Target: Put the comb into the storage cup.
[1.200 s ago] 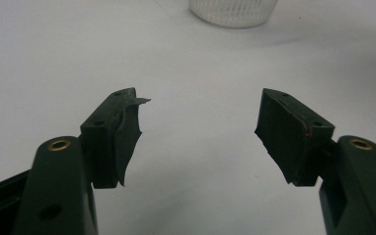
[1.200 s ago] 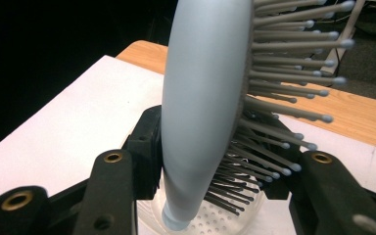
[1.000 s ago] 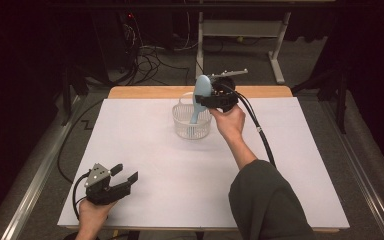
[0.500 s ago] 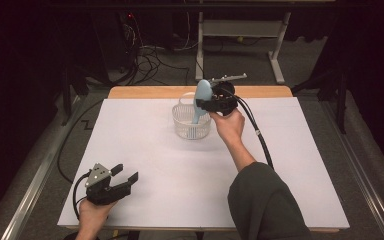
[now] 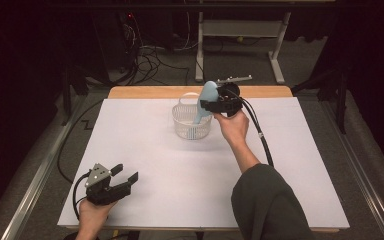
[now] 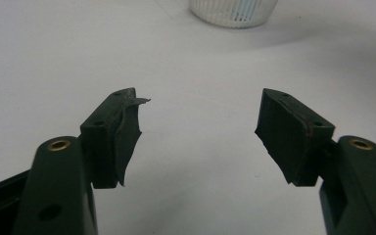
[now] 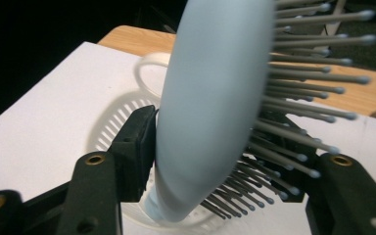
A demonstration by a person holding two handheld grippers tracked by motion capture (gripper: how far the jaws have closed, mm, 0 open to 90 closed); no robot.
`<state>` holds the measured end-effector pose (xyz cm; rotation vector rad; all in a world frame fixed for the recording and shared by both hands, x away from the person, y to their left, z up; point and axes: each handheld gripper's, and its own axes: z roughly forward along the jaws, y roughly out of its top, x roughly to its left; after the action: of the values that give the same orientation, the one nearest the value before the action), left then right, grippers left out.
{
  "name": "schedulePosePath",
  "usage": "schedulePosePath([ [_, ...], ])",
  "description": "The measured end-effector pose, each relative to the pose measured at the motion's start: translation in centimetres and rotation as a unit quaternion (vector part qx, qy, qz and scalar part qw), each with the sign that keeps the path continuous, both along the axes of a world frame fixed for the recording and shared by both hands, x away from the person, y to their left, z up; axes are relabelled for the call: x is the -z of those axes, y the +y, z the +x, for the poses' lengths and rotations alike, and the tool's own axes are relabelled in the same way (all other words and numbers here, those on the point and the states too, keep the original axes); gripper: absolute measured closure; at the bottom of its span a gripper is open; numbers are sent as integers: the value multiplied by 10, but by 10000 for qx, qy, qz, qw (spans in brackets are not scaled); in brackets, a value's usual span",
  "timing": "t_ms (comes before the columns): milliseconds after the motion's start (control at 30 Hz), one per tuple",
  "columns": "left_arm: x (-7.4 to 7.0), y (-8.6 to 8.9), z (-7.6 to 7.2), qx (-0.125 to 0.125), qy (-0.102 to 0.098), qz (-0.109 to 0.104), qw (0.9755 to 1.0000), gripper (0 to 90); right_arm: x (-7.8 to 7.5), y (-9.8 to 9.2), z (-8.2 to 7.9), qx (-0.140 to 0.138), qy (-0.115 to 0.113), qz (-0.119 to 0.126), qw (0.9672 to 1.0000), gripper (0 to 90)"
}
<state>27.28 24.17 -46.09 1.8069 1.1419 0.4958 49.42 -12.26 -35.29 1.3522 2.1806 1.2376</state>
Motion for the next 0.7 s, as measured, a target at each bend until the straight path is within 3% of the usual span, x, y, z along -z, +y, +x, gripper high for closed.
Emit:
schedulePosePath([
  [367,0,1,0,-25,19,-19,10000,327,10,-17,3,145,197,166,9996,388],
  [700,0,1,0,-37,5,-52,10000,327,15,-20,4,120,253,97,9996,358],
])
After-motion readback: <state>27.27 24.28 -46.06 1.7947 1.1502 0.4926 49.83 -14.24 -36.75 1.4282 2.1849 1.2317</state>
